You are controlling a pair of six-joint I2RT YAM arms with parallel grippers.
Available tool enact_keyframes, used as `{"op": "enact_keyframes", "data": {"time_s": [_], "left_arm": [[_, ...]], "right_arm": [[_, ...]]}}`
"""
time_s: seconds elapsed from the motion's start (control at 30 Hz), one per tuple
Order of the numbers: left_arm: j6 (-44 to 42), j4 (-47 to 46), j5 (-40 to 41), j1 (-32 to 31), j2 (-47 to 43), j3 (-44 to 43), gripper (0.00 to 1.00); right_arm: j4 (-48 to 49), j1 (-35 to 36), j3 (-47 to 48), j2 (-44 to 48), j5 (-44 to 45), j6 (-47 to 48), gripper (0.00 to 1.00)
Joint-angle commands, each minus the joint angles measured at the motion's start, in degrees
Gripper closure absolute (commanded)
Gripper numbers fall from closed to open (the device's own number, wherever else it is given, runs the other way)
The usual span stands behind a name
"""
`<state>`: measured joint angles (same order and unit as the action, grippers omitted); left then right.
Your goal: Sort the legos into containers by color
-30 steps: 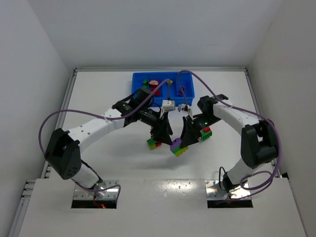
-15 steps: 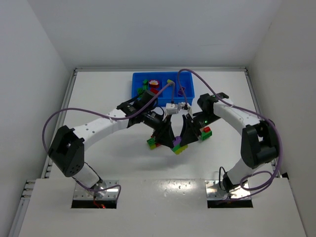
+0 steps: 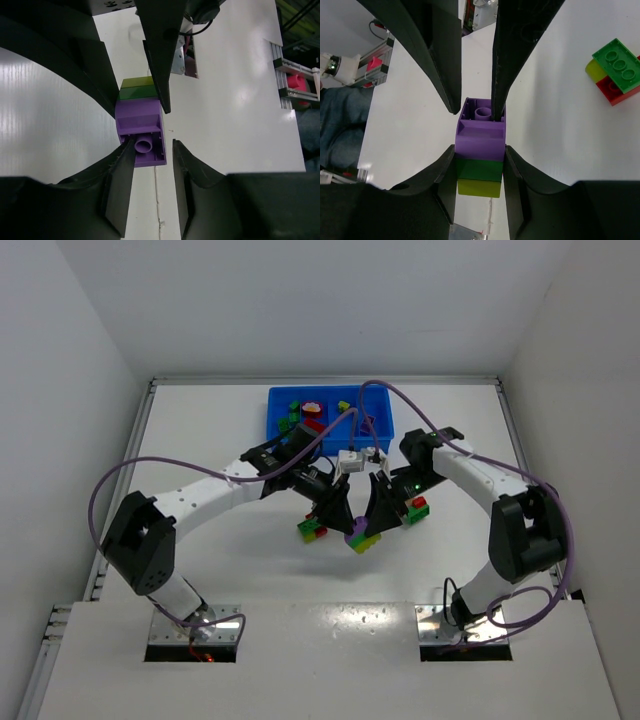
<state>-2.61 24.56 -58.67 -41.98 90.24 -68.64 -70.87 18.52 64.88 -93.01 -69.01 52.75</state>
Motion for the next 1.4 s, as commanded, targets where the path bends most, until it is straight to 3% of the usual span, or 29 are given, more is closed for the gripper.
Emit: {"op": "enact_keyframes", "data": {"time_s": [0.0,0.17,0.27,0.43,0.77,0.87,0.9,1.0,1.17,1.37], "left_arm": [[-0.73,-0.21,-0.65,-0.56,0.38,-1.58,0.62],[-0.73,-0.21,-1.26,-0.56,0.91,-1.58,0.75],[-0.2,-0.74,-3.46,-0.56,1.52,-1.06,0.75],[2.08,-2.5,-6.19,-0.56,2.05,0.0,0.6],[3.23,-3.55,-4.0,-0.56,2.05,0.53,0.61],[3.75,-3.55,-1.98,-1.09,2.05,1.05,0.73],[3.75,-4.16,-1.36,-1.09,2.05,1.75,0.85],[4.28,-5.39,0.57,-1.09,1.52,2.98,1.0],[5.94,-7.51,1.19,0.75,-2.77,4.13,1.0],[7.71,-9.18,-0.04,7.86,-5.69,4.66,1.0]], "right_arm": [[0.47,0.28,2.44,2.4,-4.55,2.36,0.99],[0.47,0.28,2.44,2.92,-4.55,2.36,0.99],[0.47,0.28,2.44,2.92,-5.07,2.36,0.99],[0.47,0.28,2.44,2.92,-5.08,2.36,0.99],[0.47,0.28,1.91,2.92,-5.6,2.36,0.99],[0.47,-0.24,1.91,2.92,-5.61,1.83,0.99],[0.47,-0.24,1.91,2.92,-5.61,1.83,0.99],[0.47,-0.24,1.91,2.92,-5.61,1.83,0.99],[0.99,-0.77,-0.27,3.98,-5.0,1.83,0.99],[2.14,-1.82,-3.53,5.91,-3.41,1.83,1.0]]}}
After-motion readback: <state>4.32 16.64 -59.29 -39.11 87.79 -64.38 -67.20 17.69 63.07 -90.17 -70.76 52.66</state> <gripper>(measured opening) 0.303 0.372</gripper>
